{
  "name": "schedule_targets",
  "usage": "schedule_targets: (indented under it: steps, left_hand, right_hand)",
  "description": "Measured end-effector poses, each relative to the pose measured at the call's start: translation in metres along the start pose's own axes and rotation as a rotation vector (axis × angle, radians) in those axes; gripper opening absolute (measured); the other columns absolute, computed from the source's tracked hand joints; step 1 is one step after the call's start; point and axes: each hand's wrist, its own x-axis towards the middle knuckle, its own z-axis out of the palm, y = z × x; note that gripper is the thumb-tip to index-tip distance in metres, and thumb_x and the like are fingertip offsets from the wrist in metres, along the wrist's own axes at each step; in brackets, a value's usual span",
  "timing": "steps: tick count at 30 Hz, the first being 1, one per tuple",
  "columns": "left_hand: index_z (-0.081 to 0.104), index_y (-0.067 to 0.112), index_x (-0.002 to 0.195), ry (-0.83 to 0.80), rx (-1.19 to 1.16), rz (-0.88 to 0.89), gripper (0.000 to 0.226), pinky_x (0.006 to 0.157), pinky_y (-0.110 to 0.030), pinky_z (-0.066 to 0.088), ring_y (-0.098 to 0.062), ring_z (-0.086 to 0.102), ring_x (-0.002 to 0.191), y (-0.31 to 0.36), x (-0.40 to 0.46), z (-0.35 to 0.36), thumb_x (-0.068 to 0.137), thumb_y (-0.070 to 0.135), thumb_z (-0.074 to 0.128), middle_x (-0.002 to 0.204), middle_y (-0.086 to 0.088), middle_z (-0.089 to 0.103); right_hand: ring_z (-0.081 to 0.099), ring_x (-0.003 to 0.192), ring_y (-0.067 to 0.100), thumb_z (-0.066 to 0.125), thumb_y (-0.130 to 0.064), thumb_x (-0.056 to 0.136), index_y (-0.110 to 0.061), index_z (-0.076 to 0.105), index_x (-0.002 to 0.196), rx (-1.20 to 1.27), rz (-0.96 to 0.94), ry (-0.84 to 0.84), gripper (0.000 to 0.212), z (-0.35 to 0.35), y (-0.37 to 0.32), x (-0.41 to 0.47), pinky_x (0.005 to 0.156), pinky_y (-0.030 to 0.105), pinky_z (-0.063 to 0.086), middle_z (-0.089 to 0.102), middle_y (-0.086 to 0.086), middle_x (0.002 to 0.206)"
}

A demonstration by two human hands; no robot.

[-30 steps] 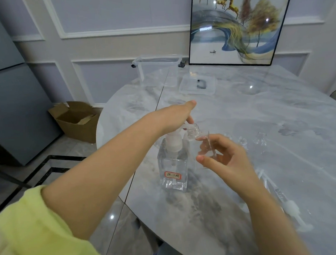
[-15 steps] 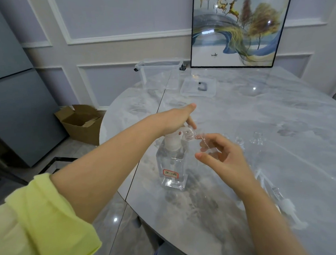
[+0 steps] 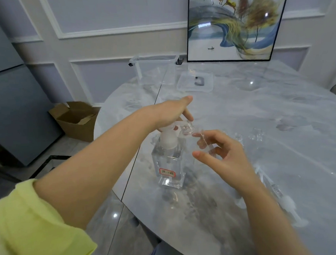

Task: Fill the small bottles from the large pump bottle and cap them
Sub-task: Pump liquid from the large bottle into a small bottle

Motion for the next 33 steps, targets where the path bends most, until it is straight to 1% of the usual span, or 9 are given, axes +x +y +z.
schedule_targets:
  steps: [1, 4, 8, 13, 17, 21, 26, 30, 33]
  left_hand:
    - [0.075, 0.025, 0.114, -0.002, 0.0, 0.007, 0.068, 0.076, -0.03, 0.039, -0.018, 0.063, 0.113, -0.0012, 0.0002, 0.0009, 0.105, 0.063, 0.019, 0.125, -0.004, 0.066]
    - [0.076, 0.025, 0.112, -0.006, 0.022, -0.008, 0.068, 0.095, -0.036, 0.039, -0.023, 0.057, 0.122, -0.0045, 0.0003, 0.0072, 0.105, 0.062, 0.019, 0.135, -0.009, 0.06]
    - [0.075, 0.024, 0.114, -0.003, 0.046, -0.005, 0.069, 0.08, -0.03, 0.039, -0.024, 0.061, 0.119, 0.0038, 0.0009, 0.0007, 0.105, 0.062, 0.018, 0.133, -0.007, 0.059]
    - [0.076, 0.021, 0.109, -0.01, 0.05, -0.033, 0.068, 0.108, -0.045, 0.042, -0.027, 0.056, 0.124, -0.0024, 0.0027, 0.0054, 0.104, 0.062, 0.022, 0.137, -0.011, 0.056]
    - [0.075, 0.024, 0.111, 0.001, 0.053, 0.012, 0.068, 0.082, -0.033, 0.042, -0.022, 0.063, 0.113, 0.0006, 0.0051, 0.0014, 0.105, 0.062, 0.019, 0.127, -0.004, 0.061]
    - [0.075, 0.023, 0.111, -0.026, 0.089, -0.019, 0.067, 0.097, -0.039, 0.039, -0.025, 0.058, 0.12, -0.0015, 0.0055, 0.0029, 0.105, 0.062, 0.02, 0.133, -0.008, 0.06]
    - [0.074, 0.024, 0.114, -0.024, 0.059, -0.001, 0.067, 0.078, -0.033, 0.035, -0.014, 0.062, 0.101, 0.0018, 0.0046, 0.0012, 0.106, 0.061, 0.018, 0.128, -0.004, 0.062]
    - [0.074, 0.022, 0.113, -0.015, 0.063, -0.006, 0.067, 0.086, -0.033, 0.039, -0.022, 0.063, 0.111, 0.0003, 0.0043, 0.0015, 0.106, 0.06, 0.02, 0.125, -0.005, 0.061]
    - [0.075, 0.024, 0.111, -0.002, 0.025, 0.02, 0.066, 0.076, -0.029, 0.039, -0.018, 0.064, 0.109, 0.0007, 0.0054, -0.0001, 0.105, 0.06, 0.02, 0.124, -0.002, 0.065]
  right_hand:
    - [0.066, 0.097, 0.013, 0.086, -0.017, 0.081, -0.033, 0.073, 0.108, -0.008, -0.008, 0.004, 0.034, -0.0002, 0.0004, 0.0004, 0.079, 0.034, 0.054, 0.069, -0.01, 0.099]
    - [0.065, 0.095, 0.013, 0.084, -0.021, 0.078, -0.033, 0.073, 0.107, -0.033, -0.01, 0.013, 0.034, 0.0001, 0.0023, 0.0005, 0.078, 0.037, 0.054, 0.067, -0.01, 0.096]
    - [0.065, 0.093, 0.012, 0.085, -0.014, 0.082, -0.03, 0.072, 0.11, -0.041, 0.005, 0.017, 0.034, 0.0, -0.0001, -0.0002, 0.08, 0.047, 0.054, 0.067, -0.013, 0.095]
    - [0.065, 0.093, 0.014, 0.082, -0.024, 0.077, -0.032, 0.073, 0.108, -0.052, -0.012, 0.037, 0.034, 0.0023, -0.0002, -0.0003, 0.08, 0.048, 0.054, 0.067, -0.011, 0.095]
    - [0.065, 0.093, 0.012, 0.085, -0.017, 0.081, -0.032, 0.072, 0.108, -0.047, -0.011, 0.035, 0.034, 0.0013, -0.001, -0.0002, 0.081, 0.05, 0.054, 0.067, -0.014, 0.096]
    - [0.066, 0.094, 0.014, 0.081, -0.028, 0.077, -0.035, 0.072, 0.108, -0.073, -0.01, 0.039, 0.033, 0.0017, -0.0004, -0.0005, 0.08, 0.047, 0.055, 0.068, -0.011, 0.097]
    - [0.066, 0.092, 0.013, 0.083, -0.026, 0.078, -0.035, 0.071, 0.108, -0.087, -0.024, 0.026, 0.034, 0.0012, -0.0023, -0.0003, 0.08, 0.047, 0.056, 0.069, -0.011, 0.097]
    - [0.067, 0.09, 0.013, 0.086, -0.017, 0.081, -0.032, 0.072, 0.108, -0.082, -0.007, 0.017, 0.035, 0.0009, -0.0028, -0.0015, 0.079, 0.048, 0.055, 0.07, -0.01, 0.097]
    - [0.066, 0.09, 0.013, 0.086, -0.016, 0.081, -0.033, 0.071, 0.108, -0.08, -0.028, 0.007, 0.034, 0.0002, -0.0038, -0.0025, 0.075, 0.044, 0.054, 0.07, -0.01, 0.098]
